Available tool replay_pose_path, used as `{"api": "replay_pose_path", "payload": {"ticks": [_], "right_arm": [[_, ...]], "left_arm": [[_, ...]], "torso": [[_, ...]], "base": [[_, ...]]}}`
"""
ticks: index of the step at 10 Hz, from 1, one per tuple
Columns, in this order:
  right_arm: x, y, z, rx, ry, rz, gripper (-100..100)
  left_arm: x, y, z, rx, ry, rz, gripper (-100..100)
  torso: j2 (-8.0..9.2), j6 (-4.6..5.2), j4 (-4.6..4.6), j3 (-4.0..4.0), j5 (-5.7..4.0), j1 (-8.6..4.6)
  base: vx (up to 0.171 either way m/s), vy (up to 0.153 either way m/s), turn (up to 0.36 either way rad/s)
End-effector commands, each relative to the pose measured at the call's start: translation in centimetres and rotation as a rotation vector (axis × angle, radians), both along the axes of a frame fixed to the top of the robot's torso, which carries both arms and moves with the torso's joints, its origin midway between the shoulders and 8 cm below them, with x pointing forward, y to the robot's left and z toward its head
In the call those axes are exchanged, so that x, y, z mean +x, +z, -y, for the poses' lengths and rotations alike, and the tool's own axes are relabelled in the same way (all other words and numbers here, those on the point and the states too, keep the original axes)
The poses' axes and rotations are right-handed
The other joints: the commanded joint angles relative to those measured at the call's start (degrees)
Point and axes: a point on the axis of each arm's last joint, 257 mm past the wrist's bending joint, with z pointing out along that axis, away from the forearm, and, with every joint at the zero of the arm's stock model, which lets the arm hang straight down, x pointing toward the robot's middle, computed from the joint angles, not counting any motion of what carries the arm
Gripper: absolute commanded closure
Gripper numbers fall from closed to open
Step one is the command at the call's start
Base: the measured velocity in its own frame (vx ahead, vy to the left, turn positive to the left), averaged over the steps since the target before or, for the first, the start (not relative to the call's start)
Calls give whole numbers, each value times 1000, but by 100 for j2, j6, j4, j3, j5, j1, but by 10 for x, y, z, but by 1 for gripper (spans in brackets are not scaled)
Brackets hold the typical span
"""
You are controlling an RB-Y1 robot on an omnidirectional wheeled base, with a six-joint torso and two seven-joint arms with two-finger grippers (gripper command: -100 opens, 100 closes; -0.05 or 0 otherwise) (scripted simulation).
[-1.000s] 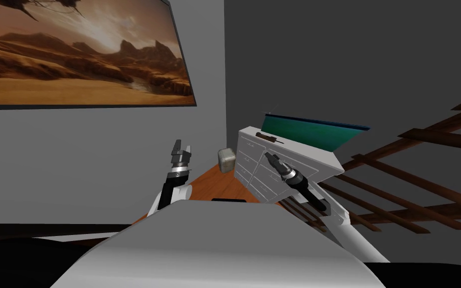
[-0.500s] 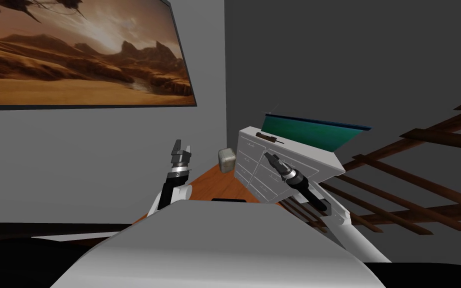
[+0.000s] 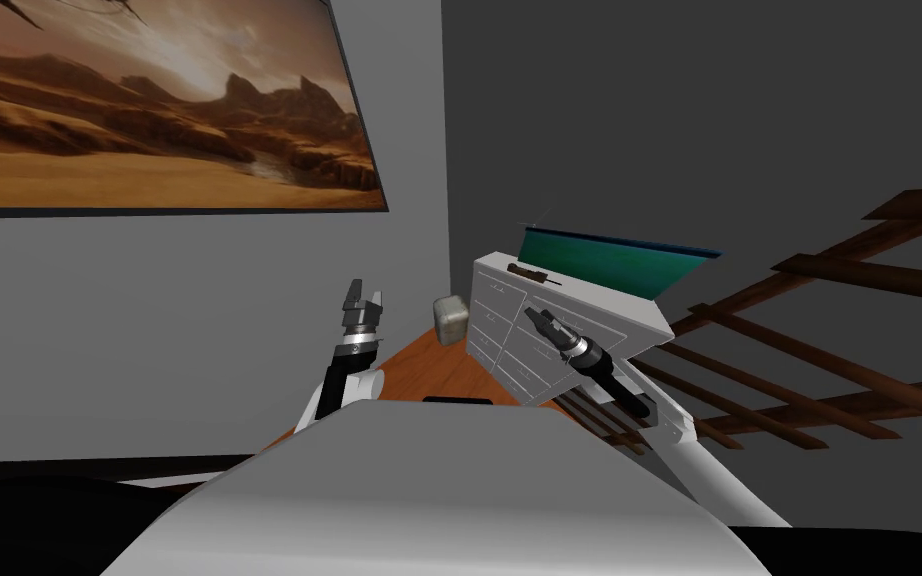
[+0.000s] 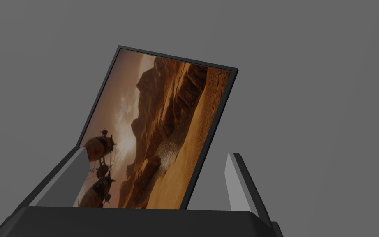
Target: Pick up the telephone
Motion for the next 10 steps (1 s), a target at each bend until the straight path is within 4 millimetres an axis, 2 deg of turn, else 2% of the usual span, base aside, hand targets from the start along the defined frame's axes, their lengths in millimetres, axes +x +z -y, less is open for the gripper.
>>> {"api": "replay_pose_path", "payload": {"ticks": [1, 8, 10], "right_arm": [[0, -2, -1, -7, 6, 1, -100], [0, -2, -1, -7, 6, 1, -100], [-1, -7, 1, -84, 25, -4, -100]], "left_arm": [[0, 0, 0, 0, 0, 0, 0], [0, 0, 0, 0, 0, 0, 0], [0, 0, 0, 0, 0, 0, 0]], "torso": [[0, 0, 0, 0, 0, 0], [-7, -1, -2, -4, 3, 11], [-8, -1, -2, -5, 3, 11]], "base": [[-14, -16, -48], [1, 2, 5], [-14, -17, -49]]}}
